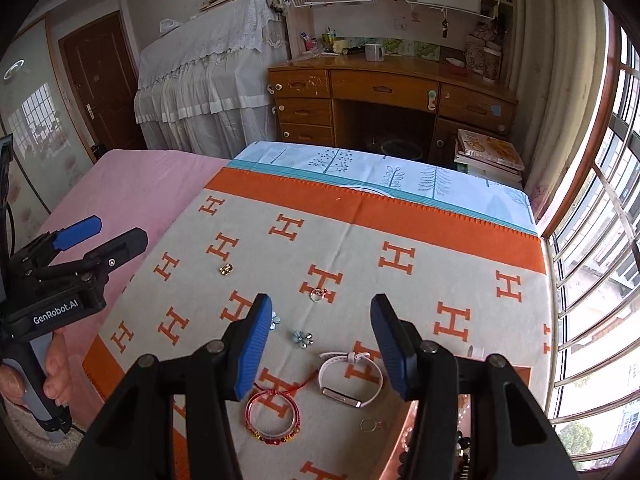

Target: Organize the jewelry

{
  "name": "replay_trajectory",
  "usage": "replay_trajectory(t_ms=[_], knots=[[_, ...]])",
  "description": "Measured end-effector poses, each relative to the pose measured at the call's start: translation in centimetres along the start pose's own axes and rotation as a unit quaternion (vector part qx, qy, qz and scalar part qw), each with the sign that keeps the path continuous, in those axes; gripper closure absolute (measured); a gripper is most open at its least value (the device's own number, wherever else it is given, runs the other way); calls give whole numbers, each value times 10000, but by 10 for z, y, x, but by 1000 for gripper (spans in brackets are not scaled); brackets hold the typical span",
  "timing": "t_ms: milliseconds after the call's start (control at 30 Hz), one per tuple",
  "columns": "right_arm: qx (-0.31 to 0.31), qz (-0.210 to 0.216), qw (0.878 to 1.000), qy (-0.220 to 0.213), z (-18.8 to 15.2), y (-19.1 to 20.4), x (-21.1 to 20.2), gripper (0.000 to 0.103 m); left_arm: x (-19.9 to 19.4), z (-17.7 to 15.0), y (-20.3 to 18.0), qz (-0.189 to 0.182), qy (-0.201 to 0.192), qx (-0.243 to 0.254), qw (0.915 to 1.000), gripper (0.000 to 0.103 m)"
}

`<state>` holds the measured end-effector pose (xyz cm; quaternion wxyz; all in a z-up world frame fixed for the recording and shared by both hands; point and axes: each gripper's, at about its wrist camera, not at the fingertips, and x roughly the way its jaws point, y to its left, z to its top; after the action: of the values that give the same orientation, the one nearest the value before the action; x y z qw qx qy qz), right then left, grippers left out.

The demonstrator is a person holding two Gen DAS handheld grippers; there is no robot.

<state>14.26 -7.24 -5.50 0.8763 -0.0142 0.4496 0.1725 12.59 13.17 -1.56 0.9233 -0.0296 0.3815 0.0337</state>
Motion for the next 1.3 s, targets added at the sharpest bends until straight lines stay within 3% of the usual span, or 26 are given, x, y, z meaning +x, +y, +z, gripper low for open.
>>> replay_trajectory(t_ms=[333,733,1000,1300], knots=[[205,422,9967,667,0,2,55,51,57,-13,29,-57,771,-313,9965,12],[520,78,9856,1609,-23,-32,95,51,92,-39,9,-428,1294,-129,9906,12],[-581,-174,9758,2102,-36,-34,100,51,91,-50,-15,-597,1397,243,9881,12],[-1470,-276,9606,2343,-47,-32,124,52,94,-53,-29,-632,1471,467,9860,12]])
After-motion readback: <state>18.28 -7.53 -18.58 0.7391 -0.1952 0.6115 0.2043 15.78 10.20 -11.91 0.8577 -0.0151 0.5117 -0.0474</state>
